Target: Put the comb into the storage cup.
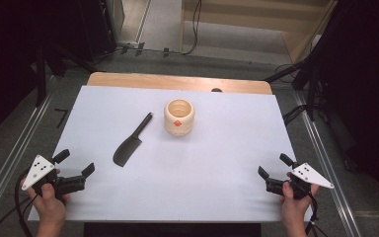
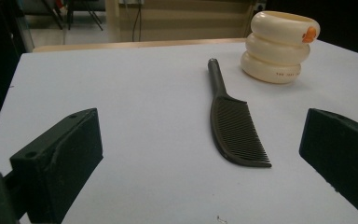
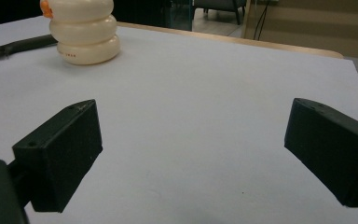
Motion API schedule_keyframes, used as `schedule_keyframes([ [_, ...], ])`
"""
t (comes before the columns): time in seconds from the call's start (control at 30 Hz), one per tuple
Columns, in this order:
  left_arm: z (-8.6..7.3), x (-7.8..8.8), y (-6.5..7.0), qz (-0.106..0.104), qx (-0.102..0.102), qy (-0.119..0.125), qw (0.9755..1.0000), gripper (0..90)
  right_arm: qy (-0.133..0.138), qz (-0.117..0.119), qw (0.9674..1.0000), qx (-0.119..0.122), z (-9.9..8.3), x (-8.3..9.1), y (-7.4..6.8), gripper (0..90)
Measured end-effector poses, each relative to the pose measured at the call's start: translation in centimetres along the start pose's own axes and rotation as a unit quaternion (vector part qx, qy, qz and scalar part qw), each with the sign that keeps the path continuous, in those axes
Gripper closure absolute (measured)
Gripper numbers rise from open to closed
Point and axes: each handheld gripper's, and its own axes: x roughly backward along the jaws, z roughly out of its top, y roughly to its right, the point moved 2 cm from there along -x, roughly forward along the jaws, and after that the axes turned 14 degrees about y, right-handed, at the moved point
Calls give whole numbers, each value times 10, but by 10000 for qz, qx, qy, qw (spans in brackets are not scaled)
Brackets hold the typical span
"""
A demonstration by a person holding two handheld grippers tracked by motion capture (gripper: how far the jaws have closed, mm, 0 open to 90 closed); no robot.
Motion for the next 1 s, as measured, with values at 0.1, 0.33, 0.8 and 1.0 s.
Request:
schedule_keyframes([
  [0.1, 1, -1, 1, 16, -36, -19, 10000, 0, 20, 33, 10000, 47, 0, 0, -1, 24],
  [0.33, 13, -5, 5, -183, 67, 3, 9998, 0, 15, 108, 9999, 84, 0, 0, -3, 24],
  [0.8, 36, -38, 17, -113, 150, -470, 9987, 871, -3, 217, 9997, 112, 0, 0, -5, 25],
  [1.0, 43, -71, 20, -295, 161, -638, 9974, 900, -7, 257, 9996, 138, 0, 0, -5, 25],
])
